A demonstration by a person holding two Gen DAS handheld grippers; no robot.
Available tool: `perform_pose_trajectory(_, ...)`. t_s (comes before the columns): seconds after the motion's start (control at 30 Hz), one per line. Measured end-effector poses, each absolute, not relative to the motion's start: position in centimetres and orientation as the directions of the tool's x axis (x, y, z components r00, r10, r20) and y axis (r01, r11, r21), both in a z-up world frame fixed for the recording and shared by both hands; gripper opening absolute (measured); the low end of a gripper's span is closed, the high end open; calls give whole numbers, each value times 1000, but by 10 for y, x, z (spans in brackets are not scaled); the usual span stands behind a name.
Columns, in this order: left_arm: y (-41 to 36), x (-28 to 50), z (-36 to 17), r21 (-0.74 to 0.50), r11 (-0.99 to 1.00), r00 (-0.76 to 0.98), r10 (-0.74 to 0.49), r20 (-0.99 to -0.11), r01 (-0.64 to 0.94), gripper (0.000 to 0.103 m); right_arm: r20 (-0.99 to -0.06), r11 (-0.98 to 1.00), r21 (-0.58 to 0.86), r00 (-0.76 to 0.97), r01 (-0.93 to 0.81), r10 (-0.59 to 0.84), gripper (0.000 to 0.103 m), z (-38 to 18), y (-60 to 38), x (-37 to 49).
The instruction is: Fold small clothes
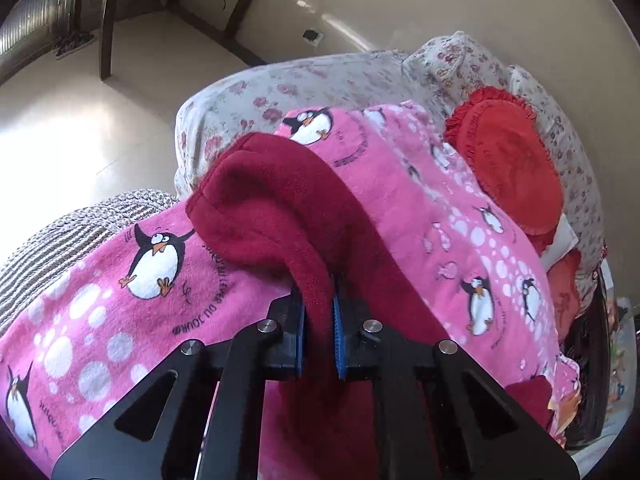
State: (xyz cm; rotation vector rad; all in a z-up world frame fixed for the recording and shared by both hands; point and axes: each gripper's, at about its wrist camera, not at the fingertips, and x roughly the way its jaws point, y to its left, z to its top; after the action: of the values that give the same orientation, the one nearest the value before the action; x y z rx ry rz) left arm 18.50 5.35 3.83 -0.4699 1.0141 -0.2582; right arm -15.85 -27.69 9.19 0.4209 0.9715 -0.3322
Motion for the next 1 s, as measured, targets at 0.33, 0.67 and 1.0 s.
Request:
perform_pose_trajectory(0.33,-92,31,145,-538,693,420,-720,-552,480,8,-815,828,222,564,514,-131,103,108,-309,-189)
perform_pose_trajectory(0.67,-256,-60,71,-540,542,51,-735,-676,644,61,-796,719,220,548,659,-259,103,133,-380,-256)
perform_pose_trajectory(1.0,-173,-103,119,-205,573,321,-680,-659,793,66,-778,721,259,581,643,-239,103,138,-404,-264)
